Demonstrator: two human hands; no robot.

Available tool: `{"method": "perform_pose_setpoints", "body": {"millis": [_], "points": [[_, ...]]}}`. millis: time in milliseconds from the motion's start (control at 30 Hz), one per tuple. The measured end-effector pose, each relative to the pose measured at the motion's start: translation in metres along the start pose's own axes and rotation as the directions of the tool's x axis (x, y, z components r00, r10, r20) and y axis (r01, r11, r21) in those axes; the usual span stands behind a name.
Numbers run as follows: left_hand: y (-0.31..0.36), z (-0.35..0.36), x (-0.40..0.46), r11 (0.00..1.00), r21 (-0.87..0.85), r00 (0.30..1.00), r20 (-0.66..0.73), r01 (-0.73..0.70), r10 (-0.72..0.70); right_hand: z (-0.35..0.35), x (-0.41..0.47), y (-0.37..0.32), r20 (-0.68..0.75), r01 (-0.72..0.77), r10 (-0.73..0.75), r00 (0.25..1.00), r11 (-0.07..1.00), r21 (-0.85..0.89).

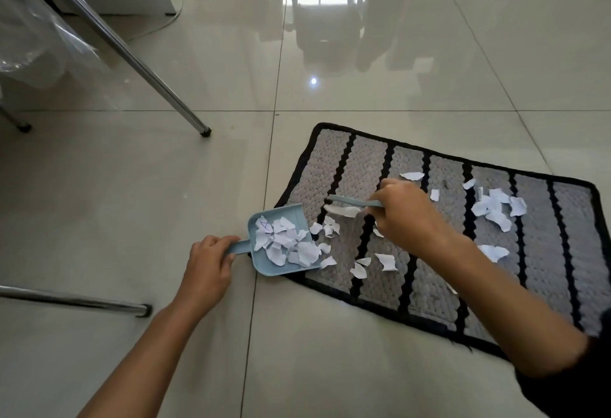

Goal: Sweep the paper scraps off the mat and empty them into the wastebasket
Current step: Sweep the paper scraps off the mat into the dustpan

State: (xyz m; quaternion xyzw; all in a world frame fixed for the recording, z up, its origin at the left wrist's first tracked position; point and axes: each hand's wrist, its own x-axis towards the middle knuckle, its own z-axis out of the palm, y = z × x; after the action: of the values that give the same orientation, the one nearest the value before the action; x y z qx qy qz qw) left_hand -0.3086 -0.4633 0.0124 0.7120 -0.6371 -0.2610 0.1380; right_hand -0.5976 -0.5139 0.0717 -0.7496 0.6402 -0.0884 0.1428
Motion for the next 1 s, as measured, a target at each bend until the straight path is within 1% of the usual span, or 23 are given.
{"method": "perform_pose_setpoints", "body": {"millis": [100,167,200,267,300,367,433,467,567,600,633,700,767,833,867,933,1000], "points": [[0.0,0.0,-0.002,1.0,0.024,1.0,0.017,-0.006,0.006,0.004,-0.002,0.012,-0.111,-0.04,0.033,0.993,0.997,-0.068],[0.004,0.002,-0.004,0.999,0.03,1.0,0.015,-0.019,0.018,0.017,-0.002,0.013,-0.124,-0.078,0.07,0.99,0.995,-0.064],[0.006,0.004,-0.005,0.999,0.032,0.999,0.021,-0.028,0.027,0.026,-0.008,0.01,-0.099,-0.076,0.071,0.993,0.996,-0.051],[0.012,0.009,-0.007,0.998,0.034,0.998,0.035,-0.053,0.052,0.044,-0.032,0.002,-0.055,-0.032,0.031,0.998,0.999,-0.032],[0.015,0.011,-0.008,0.998,0.033,0.997,0.039,-0.062,0.06,0.051,-0.048,-0.002,-0.06,0.004,-0.005,0.998,1.0,-0.028],[0.019,0.014,-0.011,0.997,0.025,0.997,0.036,-0.07,0.069,0.057,-0.077,-0.008,-0.087,0.043,-0.041,0.995,0.999,0.016],[0.021,0.016,-0.013,0.997,0.019,0.996,0.029,-0.081,0.08,0.052,-0.09,-0.004,-0.138,0.037,-0.029,0.99,0.997,0.06],[0.021,0.016,-0.014,0.996,0.018,0.996,0.027,-0.086,0.086,0.046,-0.091,0.0,-0.182,0.009,0.004,0.983,0.997,0.071],[0.022,0.017,-0.014,0.996,0.026,0.996,0.02,-0.091,0.09,0.035,-0.081,0.02,-0.293,-0.189,0.202,0.935,0.979,0.073],[0.024,0.018,-0.014,0.996,0.025,0.996,0.02,-0.091,0.09,0.035,-0.079,0.023,-0.3,-0.248,0.261,0.918,0.965,0.082],[0.026,0.019,-0.015,0.996,0.021,0.996,0.019,-0.092,0.091,0.038,-0.078,0.021,-0.285,-0.273,0.289,0.914,0.957,0.093],[0.029,0.023,-0.016,0.995,0.015,0.995,0.024,-0.095,0.095,0.047,-0.079,0.004,-0.229,-0.229,0.248,0.941,0.968,0.105],[0.032,0.026,-0.017,0.995,0.011,0.995,0.03,-0.096,0.096,0.054,-0.085,-0.022,-0.195,-0.122,0.14,0.971,0.987,0.103],[0.034,0.027,-0.017,0.995,0.014,0.995,0.026,-0.095,0.094,0.052,-0.092,-0.041,-0.188,-0.009,0.026,0.982,0.996,0.091],[0.034,0.027,-0.016,0.995,0.015,0.995,0.021,-0.095,0.095,0.047,-0.094,-0.045,-0.188,0.016,0.002,0.982,0.995,0.094],[0.033,0.027,-0.014,0.994,0.018,0.994,0.013,-0.105,0.105,0.034,-0.093,-0.039,-0.204,0.012,0.016,0.979,0.991,0.134],[0.032,0.027,-0.013,0.993,0.022,0.993,0.01,-0.116,0.116,0.022,-0.081,-0.023,-0.229,-0.051,0.08,0.97,0.99,0.13]]}}
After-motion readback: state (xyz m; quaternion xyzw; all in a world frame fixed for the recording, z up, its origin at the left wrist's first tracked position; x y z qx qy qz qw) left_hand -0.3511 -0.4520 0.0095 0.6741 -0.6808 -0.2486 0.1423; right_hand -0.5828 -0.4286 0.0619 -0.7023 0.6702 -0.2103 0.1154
